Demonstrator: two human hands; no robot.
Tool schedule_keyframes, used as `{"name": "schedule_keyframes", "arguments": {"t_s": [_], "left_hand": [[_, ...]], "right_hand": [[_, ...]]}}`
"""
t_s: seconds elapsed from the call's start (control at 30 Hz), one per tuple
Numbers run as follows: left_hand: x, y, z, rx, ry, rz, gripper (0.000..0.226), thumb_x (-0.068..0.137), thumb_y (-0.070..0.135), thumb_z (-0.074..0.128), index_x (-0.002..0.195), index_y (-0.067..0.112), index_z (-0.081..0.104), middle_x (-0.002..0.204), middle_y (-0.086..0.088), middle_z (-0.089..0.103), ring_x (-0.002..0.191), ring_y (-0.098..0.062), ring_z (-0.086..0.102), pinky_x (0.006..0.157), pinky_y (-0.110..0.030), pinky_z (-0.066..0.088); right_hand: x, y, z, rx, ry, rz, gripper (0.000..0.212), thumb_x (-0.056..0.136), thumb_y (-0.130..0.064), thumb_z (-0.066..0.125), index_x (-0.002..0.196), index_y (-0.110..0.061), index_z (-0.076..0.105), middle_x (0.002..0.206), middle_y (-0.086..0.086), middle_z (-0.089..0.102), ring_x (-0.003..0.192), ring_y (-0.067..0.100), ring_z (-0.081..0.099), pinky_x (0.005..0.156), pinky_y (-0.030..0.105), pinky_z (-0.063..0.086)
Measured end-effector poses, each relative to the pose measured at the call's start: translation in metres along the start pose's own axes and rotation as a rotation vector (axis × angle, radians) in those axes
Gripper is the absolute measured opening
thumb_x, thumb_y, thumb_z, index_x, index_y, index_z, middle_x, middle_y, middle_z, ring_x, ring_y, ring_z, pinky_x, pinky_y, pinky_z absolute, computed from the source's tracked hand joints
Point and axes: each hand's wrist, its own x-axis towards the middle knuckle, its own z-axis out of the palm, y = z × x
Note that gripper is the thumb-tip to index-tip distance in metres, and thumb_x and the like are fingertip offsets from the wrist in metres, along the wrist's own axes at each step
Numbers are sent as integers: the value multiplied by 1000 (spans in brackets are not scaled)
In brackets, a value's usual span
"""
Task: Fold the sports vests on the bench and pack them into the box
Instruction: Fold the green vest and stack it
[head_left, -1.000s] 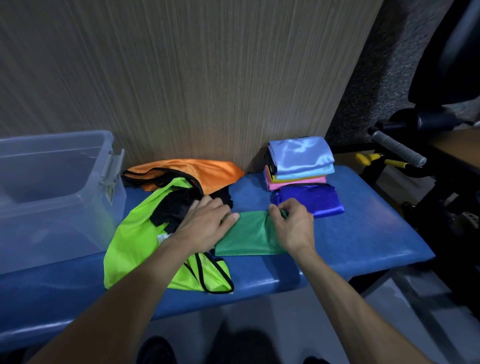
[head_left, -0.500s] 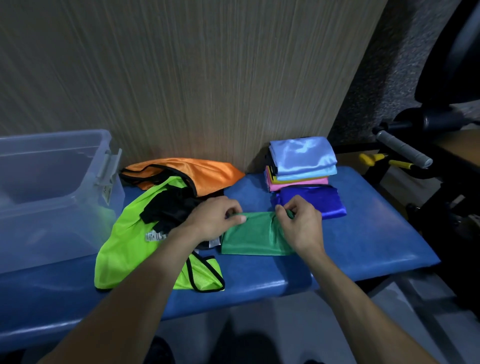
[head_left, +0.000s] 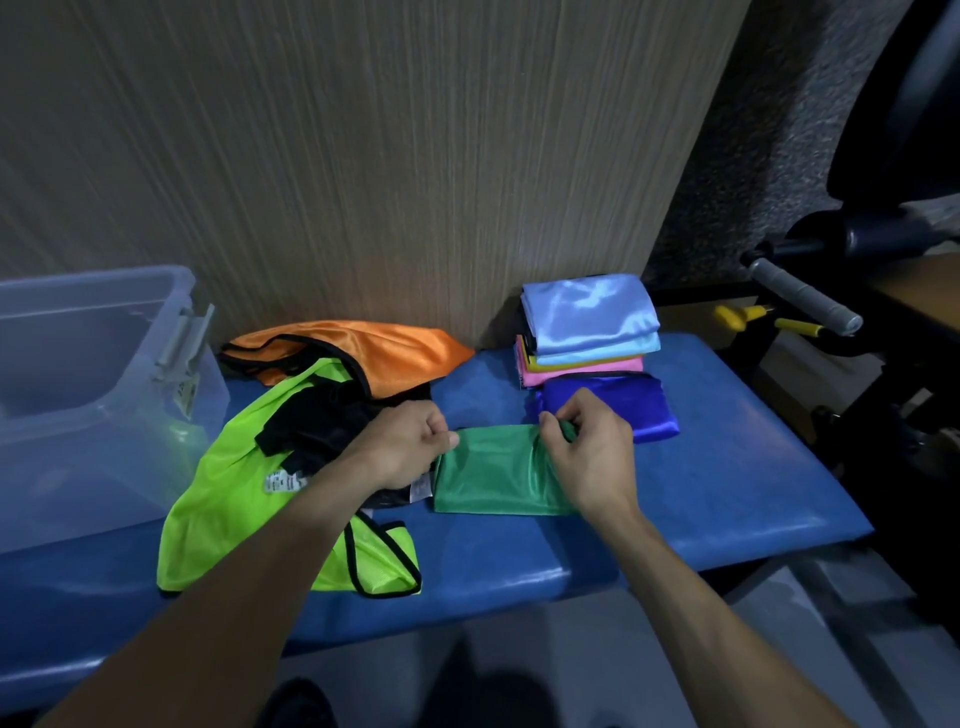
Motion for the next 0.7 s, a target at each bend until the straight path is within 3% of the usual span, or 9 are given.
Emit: {"name": "schedule_keyframes", "arguments": {"t_s": [0.1, 0.2, 0.27, 0.37, 0.43, 0.53, 0.6, 0.7], "left_hand": [[4, 17, 12, 11, 48, 56, 37, 95, 57, 58, 110, 23, 54, 111, 3, 60, 104, -15, 60, 96, -42, 50], [12, 35, 21, -60, -109, 127, 78, 81, 86, 42, 141, 35, 45, 134, 7, 48, 128, -15, 46, 113, -42, 38], [16, 44, 27, 25, -246, 158, 79, 80, 92, 26, 138, 41, 46, 128, 13, 44, 130, -17, 37, 116, -47, 30], [22, 47, 37, 88, -331, 209, 60, 94, 80, 20, 118, 35, 53, 113, 23, 40, 122, -12, 35, 116, -47, 23], [26, 50, 40, -27, -325, 238, 61, 88, 82, 25, 106, 32, 56, 98, 26, 46, 109, -9, 44, 109, -42, 33], [33, 64, 38, -315, -217, 213, 46, 94, 66, 51, 93, 22, 63, 85, 12, 63, 84, -8, 58, 84, -39, 47], [42, 78, 38, -391, -75, 201, 34, 95, 53, 64, 98, 19, 69, 96, 0, 73, 90, -13, 68, 88, -42, 51], [59, 98, 50, -577, 30, 91, 40, 79, 55, 77, 99, 20, 73, 98, -1, 77, 98, -21, 72, 94, -46, 54]], "right_hand": [[13, -3, -19, 56, 40, -131, 27, 89, -17, 74, 74, -12, 52, 65, -6, 54, 63, 11, 49, 59, 30, 34], [27, -9, -43, 55, 0, -366, 26, 86, -14, 77, 75, -11, 54, 65, -12, 48, 61, 4, 45, 58, 23, 35], [31, -9, -53, 12, -47, -467, 26, 86, -13, 77, 76, -11, 54, 67, -11, 45, 61, 5, 41, 58, 23, 33], [36, -4, -59, -22, -71, -518, 25, 86, -13, 77, 76, -10, 54, 70, -9, 46, 64, 7, 38, 59, 26, 34], [42, 3, -63, -2, -59, -480, 24, 87, -14, 76, 77, -11, 54, 71, -8, 49, 65, 9, 42, 61, 24, 36], [55, 15, -72, 59, -8, -356, 22, 87, -17, 77, 78, -13, 57, 72, -7, 57, 68, 10, 53, 65, 17, 39], [65, 26, -76, 86, 49, -241, 21, 87, -19, 78, 77, -14, 60, 71, -7, 61, 69, 10, 57, 64, 12, 37], [80, 47, -74, 90, 130, -53, 24, 87, -28, 78, 79, -14, 61, 73, -11, 61, 71, 12, 56, 63, 11, 36]]}}
